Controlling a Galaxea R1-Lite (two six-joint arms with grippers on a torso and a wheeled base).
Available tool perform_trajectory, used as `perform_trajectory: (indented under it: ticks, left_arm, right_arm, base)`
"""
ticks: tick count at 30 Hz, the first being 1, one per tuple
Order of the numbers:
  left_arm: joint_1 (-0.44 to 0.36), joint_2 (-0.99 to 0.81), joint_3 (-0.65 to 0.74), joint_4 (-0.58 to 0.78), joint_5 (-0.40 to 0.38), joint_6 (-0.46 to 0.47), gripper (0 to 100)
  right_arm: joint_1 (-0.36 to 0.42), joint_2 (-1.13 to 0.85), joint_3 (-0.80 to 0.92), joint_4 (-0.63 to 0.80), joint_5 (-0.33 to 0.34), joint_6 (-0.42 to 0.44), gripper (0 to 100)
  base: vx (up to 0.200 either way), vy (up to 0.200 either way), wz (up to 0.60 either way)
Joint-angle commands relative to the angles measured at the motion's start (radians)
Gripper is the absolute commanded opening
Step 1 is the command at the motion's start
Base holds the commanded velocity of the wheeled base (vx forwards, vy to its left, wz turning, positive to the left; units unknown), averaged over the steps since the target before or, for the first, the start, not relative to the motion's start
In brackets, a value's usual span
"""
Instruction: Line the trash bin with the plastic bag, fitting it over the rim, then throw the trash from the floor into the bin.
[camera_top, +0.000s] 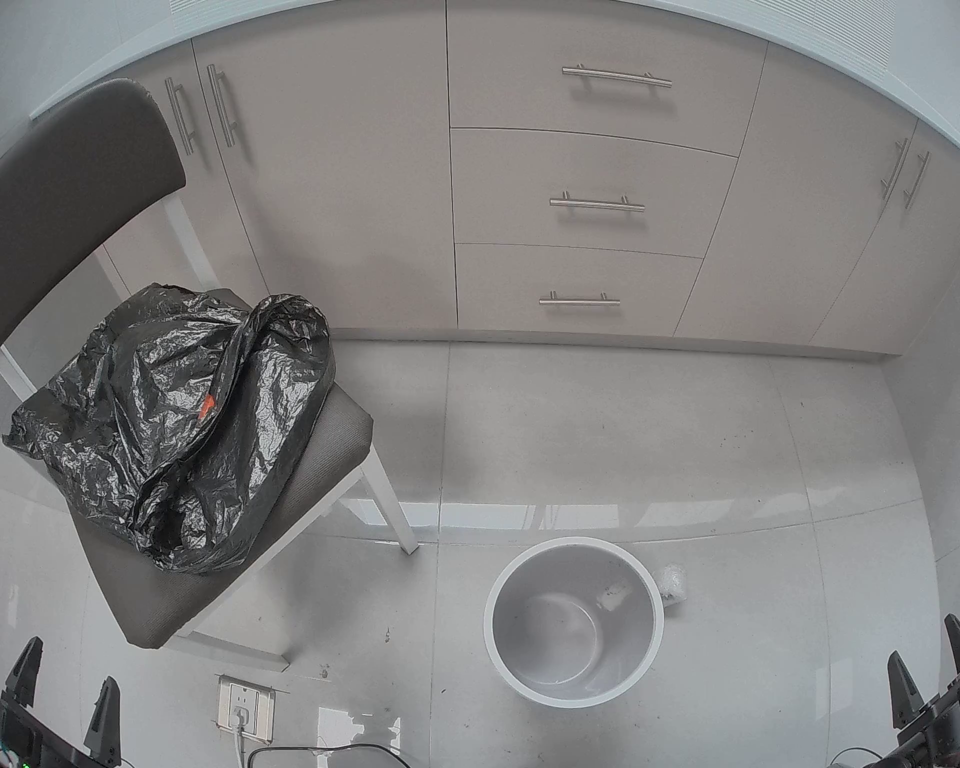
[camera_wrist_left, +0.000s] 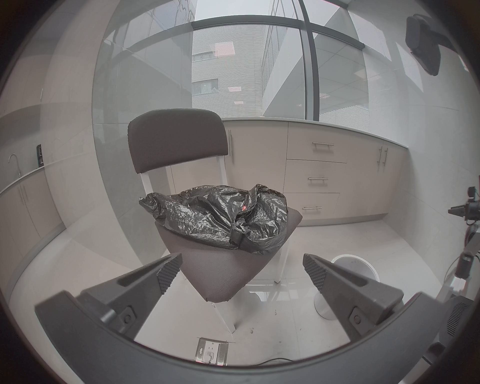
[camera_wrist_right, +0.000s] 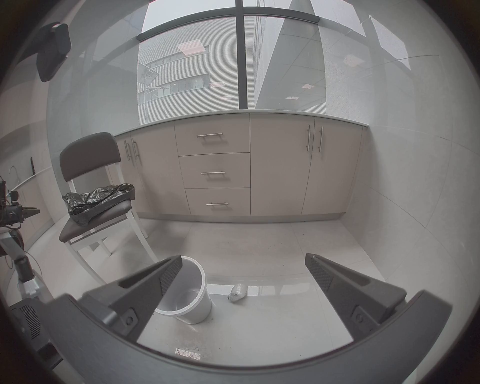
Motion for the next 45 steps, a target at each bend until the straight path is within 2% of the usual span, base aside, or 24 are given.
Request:
perform_trajectory:
  ticks: [1, 12, 13, 16, 17, 18, 19, 20, 21, 23, 25, 29, 33, 36, 38, 41, 45]
  left_arm:
    - [0.000, -0.016, 0.018, 0.000, 0.000, -0.003, 100]
    - [0.003, -0.016, 0.018, 0.000, 0.006, -0.018, 100]
    - [0.006, -0.016, 0.018, 0.001, 0.006, -0.018, 100]
    - [0.006, -0.016, 0.018, -0.002, 0.009, -0.020, 100]
    - [0.006, -0.016, 0.018, -0.003, 0.009, -0.020, 100]
    - [0.006, -0.016, 0.013, -0.005, 0.014, -0.024, 100]
    - [0.003, -0.012, -0.048, -0.005, 0.028, -0.049, 100]
    - [0.003, -0.002, -0.097, -0.005, 0.037, -0.067, 100]
    - [-0.002, 0.051, -0.248, 0.021, 0.051, -0.148, 100]
    - [-0.011, 0.159, -0.420, 0.115, 0.052, -0.193, 100]
    - [-0.021, 0.214, -0.513, 0.191, 0.048, -0.193, 100]
    - [-0.048, 0.311, -0.525, 0.198, 0.046, -0.195, 100]
    - [-0.092, 0.461, -0.533, 0.185, 0.048, -0.204, 100]
    - [-0.100, 0.568, -0.535, 0.145, 0.048, -0.214, 100]
    - [-0.100, 0.731, -0.539, 0.030, 0.045, -0.218, 100]
    - [-0.098, 0.867, -0.556, -0.105, 0.037, -0.219, 100]
    - [-0.095, 0.969, -0.588, -0.190, 0.003, -0.221, 100]
  right_arm:
    - [0.000, -0.016, 0.016, -0.001, 0.000, 0.000, 100]
    - [-0.001, -0.016, 0.016, -0.007, -0.008, -0.014, 100]
    - [-0.003, -0.009, -0.034, -0.035, -0.003, 0.009, 100]
    - [0.057, 0.252, -0.532, -0.055, -0.040, 0.274, 100]
    - [0.066, 0.306, -0.619, -0.033, -0.048, 0.274, 100]
    - [0.066, 0.360, -0.696, -0.009, -0.048, 0.210, 100]
    - [0.075, 0.418, -0.740, 0.010, -0.042, 0.112, 100]
    - [0.080, 0.436, -0.745, 0.005, -0.040, 0.083, 100]
    - [0.095, 0.487, -0.752, -0.007, -0.034, 0.047, 100]
    - [0.146, 0.577, -0.757, -0.084, -0.011, 0.109, 100]
    - [0.192, 0.654, -0.752, -0.182, 0.004, 0.190, 100]
    - [0.266, 0.801, -0.731, -0.333, 0.006, 0.308, 100]
    - [0.273, 0.921, -0.691, -0.457, 0.006, 0.377, 100]
    - [0.273, 0.979, -0.657, -0.537, 0.007, 0.376, 100]
    - [0.264, 1.047, -0.608, -0.626, 0.006, 0.368, 100]
    - [0.247, 1.067, -0.585, -0.664, 0.006, 0.370, 100]
    - [0.229, 1.028, -0.573, -0.665, 0.006, 0.366, 100]
  base:
    - [0.000, 0.000, 0.00]
    - [0.000, 0.000, 0.00]
    - [0.000, 0.000, 0.00]
    - [0.000, 0.000, 0.00]
    - [0.000, 0.000, 0.00]
    - [0.000, 0.000, 0.00]
    - [0.000, 0.000, 0.00]
    - [0.000, 0.000, 0.00]
    - [0.000, 0.000, 0.00]
    - [0.000, 0.000, 0.00]
    - [0.000, 0.000, 0.00]
    - [0.000, 0.000, 0.00]
    - [0.000, 0.000, 0.00]
    - [0.000, 0.000, 0.00]
    - [0.000, 0.000, 0.00]
    - [0.000, 0.000, 0.00]
    - [0.000, 0.000, 0.00]
